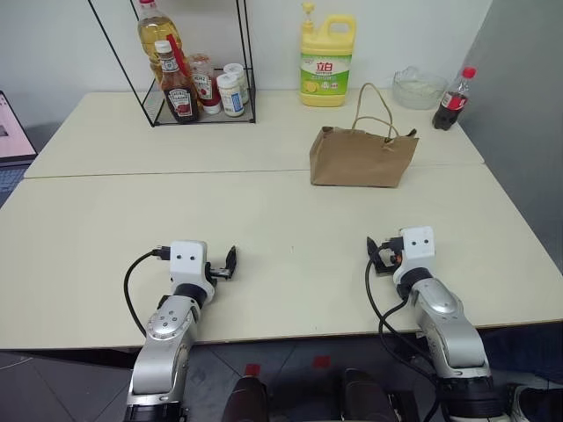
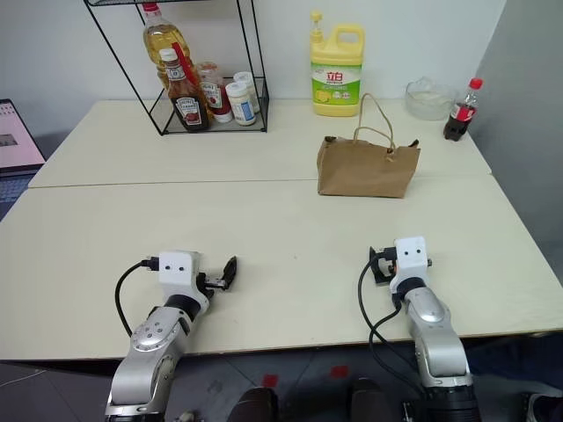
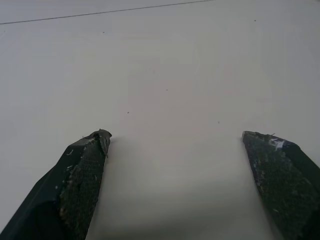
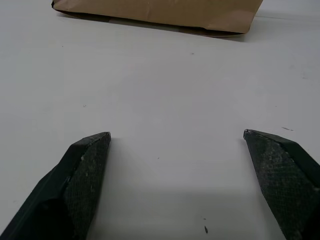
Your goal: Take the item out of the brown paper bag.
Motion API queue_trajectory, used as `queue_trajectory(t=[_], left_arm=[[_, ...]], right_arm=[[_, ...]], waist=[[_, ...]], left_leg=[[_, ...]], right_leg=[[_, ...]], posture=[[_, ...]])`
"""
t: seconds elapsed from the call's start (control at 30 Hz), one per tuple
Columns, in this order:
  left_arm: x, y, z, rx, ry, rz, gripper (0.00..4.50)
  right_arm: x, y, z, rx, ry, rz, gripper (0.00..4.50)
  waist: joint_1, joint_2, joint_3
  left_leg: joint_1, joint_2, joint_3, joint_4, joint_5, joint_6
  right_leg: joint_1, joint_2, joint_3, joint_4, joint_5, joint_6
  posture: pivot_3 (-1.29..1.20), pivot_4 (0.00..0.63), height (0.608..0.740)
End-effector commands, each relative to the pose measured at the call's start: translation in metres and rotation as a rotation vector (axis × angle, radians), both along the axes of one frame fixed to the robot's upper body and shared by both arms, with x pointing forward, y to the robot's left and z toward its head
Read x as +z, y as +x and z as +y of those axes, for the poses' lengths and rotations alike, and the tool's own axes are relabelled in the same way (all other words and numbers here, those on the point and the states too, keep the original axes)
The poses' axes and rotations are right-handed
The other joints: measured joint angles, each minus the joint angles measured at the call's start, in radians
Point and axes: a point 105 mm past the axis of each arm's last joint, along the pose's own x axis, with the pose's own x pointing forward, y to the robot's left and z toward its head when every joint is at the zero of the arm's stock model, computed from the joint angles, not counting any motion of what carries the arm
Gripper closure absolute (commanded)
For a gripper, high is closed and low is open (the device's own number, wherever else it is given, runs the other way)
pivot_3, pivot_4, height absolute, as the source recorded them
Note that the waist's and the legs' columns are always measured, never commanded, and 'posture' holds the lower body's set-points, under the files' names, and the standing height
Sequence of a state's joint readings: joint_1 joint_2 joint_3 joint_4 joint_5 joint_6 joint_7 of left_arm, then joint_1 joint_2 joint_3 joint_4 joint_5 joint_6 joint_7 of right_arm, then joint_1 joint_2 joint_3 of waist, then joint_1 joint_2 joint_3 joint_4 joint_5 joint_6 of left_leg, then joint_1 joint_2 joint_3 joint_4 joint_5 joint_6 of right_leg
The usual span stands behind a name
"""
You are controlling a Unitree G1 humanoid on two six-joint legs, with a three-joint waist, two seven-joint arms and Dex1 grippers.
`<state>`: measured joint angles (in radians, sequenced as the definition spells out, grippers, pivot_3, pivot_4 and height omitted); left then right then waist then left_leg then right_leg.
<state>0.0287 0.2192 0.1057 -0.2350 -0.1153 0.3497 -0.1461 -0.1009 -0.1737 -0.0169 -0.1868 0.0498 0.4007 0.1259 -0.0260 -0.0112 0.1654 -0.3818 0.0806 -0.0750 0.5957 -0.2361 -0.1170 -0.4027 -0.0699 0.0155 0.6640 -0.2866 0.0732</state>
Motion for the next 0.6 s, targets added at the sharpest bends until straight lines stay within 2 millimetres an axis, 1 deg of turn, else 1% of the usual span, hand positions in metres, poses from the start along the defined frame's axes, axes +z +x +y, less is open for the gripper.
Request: queue_trajectory(t=[0.03,0.17,0.33,0.4,0.5,0.6], left_arm=[[0.002,-0.004,0.004,0.002,0.029,0.01,0.01],[0.001,-0.003,0.003,0.006,0.016,0.003,0.01],[0.003,-0.002,0.001,-0.003,0.014,0.0,0.01],[0.004,-0.002,0.0,-0.012,0.016,-0.003,0.01],[0.002,0.001,-0.005,-0.028,0.015,-0.004,0.01],[0.006,0.005,-0.009,-0.063,0.009,-0.011,0.01]], right_arm=[[0.01,0.004,0.006,0.026,-0.002,-0.038,0.0],[0.009,0.005,0.007,0.03,-0.012,-0.042,0.0],[0.012,0.005,0.009,0.036,-0.013,-0.051,0.0],[0.013,0.005,0.008,0.044,-0.023,-0.057,0.0],[0.009,0.005,0.002,0.031,-0.037,-0.049,0.0],[0.014,0.007,0.002,0.033,-0.038,-0.061,0.0]], waist=[[-0.001,0.0,0.0],[-0.002,0.0,0.0],[-0.002,0.0,0.0],[-0.002,0.0,0.0],[-0.001,0.0,0.0],[0.0,0.0,0.0]], left_leg=[[0.0,0.0,0.0,0.0,0.0,0.0],[0.0,0.0,0.0,0.0,0.0,0.0],[0.0,0.0,0.0,0.0,0.0,0.0],[0.0,0.0,0.0,0.0,0.0,0.0],[0.0,0.0,0.0,0.0,0.0,0.0],[0.0,0.0,0.0,0.0,0.0,0.0]], right_leg=[[0.0,0.0,0.0,0.0,0.0,0.0],[0.0,0.0,0.0,0.0,0.0,0.0],[0.0,0.0,0.0,0.0,0.0,0.0],[0.0,0.0,0.0,0.0,0.0,0.0],[0.0,0.0,0.0,0.0,0.0,0.0],[0.0,0.0,0.0,0.0,0.0,0.0]], posture=[[0.0,0.15,0.74],[0.0,0.15,0.74],[0.0,0.15,0.74],[0.0,0.15,0.74],[0.0,0.15,0.74],[0.0,0.15,0.74]])
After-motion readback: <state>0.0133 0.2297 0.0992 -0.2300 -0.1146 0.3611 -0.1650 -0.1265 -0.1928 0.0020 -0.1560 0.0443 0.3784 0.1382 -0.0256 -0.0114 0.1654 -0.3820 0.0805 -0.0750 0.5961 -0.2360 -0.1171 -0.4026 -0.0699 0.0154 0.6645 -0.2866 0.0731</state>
